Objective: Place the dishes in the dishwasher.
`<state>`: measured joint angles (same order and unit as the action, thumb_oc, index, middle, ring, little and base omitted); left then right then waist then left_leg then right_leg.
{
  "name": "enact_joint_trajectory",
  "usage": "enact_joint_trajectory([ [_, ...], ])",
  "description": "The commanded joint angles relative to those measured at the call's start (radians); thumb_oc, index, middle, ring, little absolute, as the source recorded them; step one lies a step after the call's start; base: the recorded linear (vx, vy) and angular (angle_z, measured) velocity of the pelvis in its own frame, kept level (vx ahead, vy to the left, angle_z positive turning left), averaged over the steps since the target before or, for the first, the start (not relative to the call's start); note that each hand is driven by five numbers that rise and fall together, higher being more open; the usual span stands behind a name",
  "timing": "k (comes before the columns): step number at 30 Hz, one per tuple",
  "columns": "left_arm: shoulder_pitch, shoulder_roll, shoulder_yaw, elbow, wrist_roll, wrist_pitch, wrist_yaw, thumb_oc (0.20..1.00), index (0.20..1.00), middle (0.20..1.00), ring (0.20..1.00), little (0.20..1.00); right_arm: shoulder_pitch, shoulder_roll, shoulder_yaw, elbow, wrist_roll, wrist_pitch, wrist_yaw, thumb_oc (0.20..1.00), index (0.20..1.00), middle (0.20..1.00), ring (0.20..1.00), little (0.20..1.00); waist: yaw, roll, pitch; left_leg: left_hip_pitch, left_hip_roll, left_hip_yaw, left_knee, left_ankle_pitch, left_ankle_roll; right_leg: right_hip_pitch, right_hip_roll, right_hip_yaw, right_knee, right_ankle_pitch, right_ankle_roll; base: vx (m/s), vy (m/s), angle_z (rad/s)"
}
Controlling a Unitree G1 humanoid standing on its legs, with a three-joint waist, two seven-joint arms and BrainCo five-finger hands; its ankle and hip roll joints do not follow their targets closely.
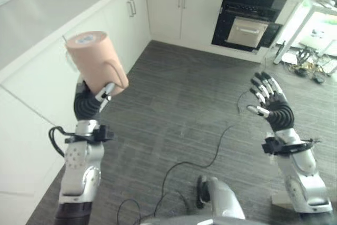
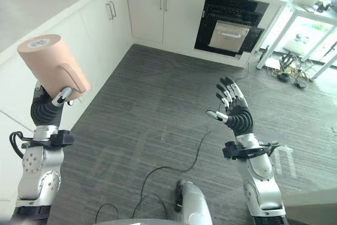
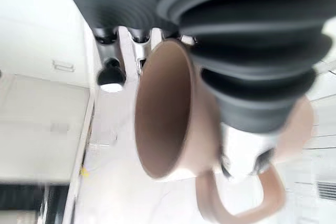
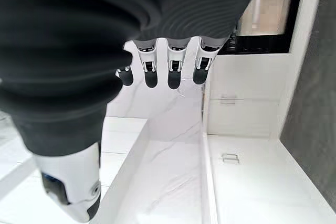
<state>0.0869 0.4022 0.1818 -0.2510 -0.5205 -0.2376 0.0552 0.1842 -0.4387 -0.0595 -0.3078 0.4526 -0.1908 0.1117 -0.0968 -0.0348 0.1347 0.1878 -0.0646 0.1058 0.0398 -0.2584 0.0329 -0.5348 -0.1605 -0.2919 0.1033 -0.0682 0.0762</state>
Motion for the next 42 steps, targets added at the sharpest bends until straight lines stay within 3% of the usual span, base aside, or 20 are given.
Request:
enact_joint_trajectory([
  [1,-0.033,0.043,-0.064,-0.064,0.052,-0.024,0.039,0.2,0.2,0.2,0.2,0.2,-0.12,-0.012,-0.038,-0.018,0.026,-0.03,-0.01,1.0,1.0,1.0,1.0,1.0,0.019,0.026,0.065,0.047,0.08,-0.016,-0.114,0.162,-0.023,0.345,-0.018,0.095,-0.115,0.276,0.094,0.41,-0.37,0.54],
  [4,-0.028,0.049,-0.074,-0.053,0.04,-0.038,0.048,0.2,0.2,0.2,0.2,0.2,-0.127,-0.027,-0.023,-0.005,0.04,-0.033,-0.025,1.0,1.0,1.0,1.0,1.0,0.007,0.015,0.037,0.086,0.103,-0.003,-0.099,0.119,-0.034,0.397,-0.007,0.099,-0.179,0.285,0.104,0.41,-0.438,-0.31],
  [7,-0.017,0.044,-0.065,-0.067,0.016,-0.011,0.049,0.2,0.2,0.2,0.2,0.2,-0.132,-0.034,-0.024,-0.021,0.037,0.004,-0.017,1.0,1.0,1.0,1.0,1.0,-0.006,0.023,-0.016,0.148,0.144,0.027,-0.097,0.111,-0.064,0.433,0.027,0.1,-0.18,0.274,0.08,0.34,-0.405,-0.19],
  [9,0.001,0.037,-0.062,-0.082,0.022,-0.006,0.044,0.2,0.2,0.2,0.2,0.2,-0.117,-0.043,-0.035,-0.034,0.044,0.003,0.003,1.0,1.0,1.0,1.0,1.0,-0.013,0.036,-0.036,0.101,0.204,0.054,0.017,0.229,-0.115,0.473,0.074,0.113,-0.19,0.231,0.036,0.31,-0.454,-0.25],
  [11,0.007,0.034,-0.067,-0.081,0.026,-0.012,0.051,0.2,0.2,0.2,0.2,0.2,-0.113,-0.052,-0.043,-0.035,0.052,0.004,0.012,1.0,1.0,1.0,1.0,1.0,-0.015,0.034,-0.039,0.049,0.237,0.065,0.137,0.292,-0.139,0.498,0.095,0.127,-0.191,0.205,0.007,0.22,-0.379,-0.8],
  [13,0.03,0.028,-0.068,-0.072,0.026,-0.037,0.049,0.2,0.2,0.2,0.2,0.2,-0.1,-0.072,-0.054,-0.038,0.061,0.002,0.03,1.0,1.0,1.0,1.0,1.0,-0.014,0.023,-0.034,-0.051,0.262,0.068,0.352,0.348,-0.163,0.538,0.116,0.15,-0.191,0.167,-0.036,0.23,-0.385,-0.93],
  [14,0.04,0.025,-0.069,-0.072,0.029,-0.042,0.046,0.2,0.2,0.2,0.2,0.2,-0.095,-0.078,-0.059,-0.039,0.064,0.001,0.034,1.0,1.0,1.0,1.0,1.0,-0.012,0.018,-0.03,-0.091,0.265,0.064,0.425,0.359,-0.166,0.552,0.121,0.155,-0.191,0.156,-0.049,0.28,-0.427,-1.05],
  [15,0.045,0.015,-0.082,-0.059,0.044,-0.046,0.027,0.2,0.2,0.2,0.2,0.2,-0.1,-0.08,-0.065,-0.028,0.062,-0.005,0.016,1.0,1.0,1.0,1.0,1.0,0.009,0.003,-0.009,-0.211,0.229,0.028,0.493,0.325,-0.134,0.59,0.126,0.165,-0.191,0.143,-0.058,0.33,-0.247,-0.91],
  [16,0.056,0.016,-0.085,-0.063,0.056,-0.057,0.03,0.2,0.2,0.2,0.2,0.2,-0.125,-0.073,-0.058,-0.018,0.069,-0.001,0.014,1.0,1.0,1.0,1.0,1.0,0.027,0.011,0.005,-0.216,0.175,0.04,0.348,0.297,-0.108,0.611,0.135,0.186,-0.191,0.124,-0.041,0.44,-0.111,-0.73],
  [17,0.058,0.022,-0.083,-0.065,0.051,-0.059,0.042,0.2,0.2,0.2,0.2,0.2,-0.133,-0.06,-0.044,-0.016,0.057,0.009,0.021,1.0,1.0,1.0,1.0,1.0,0.04,0.022,0.013,-0.221,0.151,0.042,0.172,0.31,-0.105,0.628,0.148,0.208,-0.191,0.105,-0.027,0.5,0.129,-0.46],
  [18,0.054,0.02,-0.094,-0.063,0.061,-0.058,0.066,0.2,0.2,0.2,0.2,0.2,-0.134,-0.055,-0.026,-0.016,0.043,0.018,0.028,1.0,1.0,1.0,1.0,1.0,0.057,0.034,0.019,-0.233,0.139,0.017,-0.009,0.35,-0.114,0.654,0.161,0.227,-0.191,0.08,-0.018,0.47,0.145,-0.66],
  [19,0.051,0.02,-0.102,-0.062,0.066,-0.055,0.075,0.2,0.2,0.2,0.2,0.2,-0.135,-0.058,-0.017,-0.014,0.038,0.024,0.024,1.0,1.0,1.0,1.0,1.0,0.069,0.04,0.024,-0.241,0.145,0.016,-0.099,0.403,-0.124,0.678,0.17,0.236,-0.191,0.064,-0.019,0.47,0.132,-0.83],
  [21,0.048,0.021,-0.105,-0.052,0.063,-0.061,0.072,0.2,0.2,0.2,0.2,0.2,-0.135,-0.077,-0.019,-0.008,0.057,0.023,0.029,1.0,1.0,1.0,1.0,1.0,0.085,0.041,0.028,-0.299,0.153,0.021,-0.12,0.456,-0.14,0.732,0.183,0.246,-0.191,0.033,-0.023,0.37,0.093,-1.01],
  [26,0.044,0.02,-0.088,-0.05,0.051,-0.066,0.091,0.2,0.2,0.2,0.2,0.2,-0.11,-0.082,-0.042,-0.034,0.09,0.032,0.091,1.0,1.0,1.0,1.0,1.0,0.09,0.029,0.019,-0.274,0.158,0.058,-0.115,0.397,-0.117,0.779,0.149,0.227,-0.191,-0.004,-0.009,0.3,0.19,-0.9],
  [31,-0.016,0.026,-0.101,-0.045,0.07,-0.043,0.086,0.2,0.2,0.2,0.2,0.2,-0.158,-0.059,-0.013,-0.031,0.072,0.039,0.04,1.0,1.0,1.0,1.0,1.0,0.136,-0.014,-0.005,-0.251,0.107,0.066,-0.101,0.343,-0.069,0.828,0.083,0.175,-0.182,0.0,0.031,0.3,0.212,-0.65],
  [35,-0.01,0.025,-0.083,-0.066,0.071,-0.029,0.067,0.2,0.2,0.2,0.2,0.2,-0.165,-0.035,-0.001,-0.047,0.061,0.055,0.038,1.0,1.0,1.0,1.0,1.0,0.161,-0.028,-0.019,-0.264,0.082,0.049,-0.057,0.311,-0.046,0.821,0.058,0.17,-0.123,-0.023,0.046,0.22,0.24,0.53],
  [36,0.001,0.023,-0.069,-0.079,0.069,-0.024,0.063,0.2,0.2,0.2,0.2,0.2,-0.159,-0.019,0.012,-0.055,0.05,0.064,0.046,1.0,1.0,1.0,1.0,1.0,0.173,-0.035,-0.028,-0.253,0.065,0.032,-0.047,0.292,-0.024,0.797,0.042,0.166,-0.034,-0.009,0.065,0.22,0.289,0.48],
  [40,0.003,0.024,-0.069,-0.081,0.083,-0.029,0.062,0.2,0.2,0.2,0.2,0.2,-0.151,-0.001,0.02,-0.063,0.052,0.063,0.062,1.0,1.0,1.0,1.0,1.0,0.17,-0.034,-0.031,-0.211,0.043,0.003,-0.071,0.279,0.004,0.7,0.048,0.182,0.211,0.064,0.082,0.16,0.226,0.05],
  [41,-0.01,0.021,-0.073,-0.075,0.095,-0.021,0.077,0.2,0.2,0.2,0.2,0.2,-0.156,0.007,0.038,-0.062,0.04,0.073,0.073,1.0,1.0,1.0,1.0,1.0,0.154,-0.017,-0.024,-0.171,0.047,-0.007,-0.08,0.267,0.008,0.587,0.044,0.177,0.312,0.081,0.064,0.18,0.195,-0.07],
  [42,-0.02,0.021,-0.071,-0.068,0.094,-0.015,0.081,0.2,0.2,0.2,0.2,0.2,-0.161,0.009,0.046,-0.053,0.032,0.072,0.079,1.0,1.0,1.0,1.0,1.0,0.153,-0.014,-0.022,-0.157,0.05,-0.012,-0.084,0.265,0.004,0.565,0.029,0.155,0.296,0.07,0.054,0.24,0.08,0.16],
])
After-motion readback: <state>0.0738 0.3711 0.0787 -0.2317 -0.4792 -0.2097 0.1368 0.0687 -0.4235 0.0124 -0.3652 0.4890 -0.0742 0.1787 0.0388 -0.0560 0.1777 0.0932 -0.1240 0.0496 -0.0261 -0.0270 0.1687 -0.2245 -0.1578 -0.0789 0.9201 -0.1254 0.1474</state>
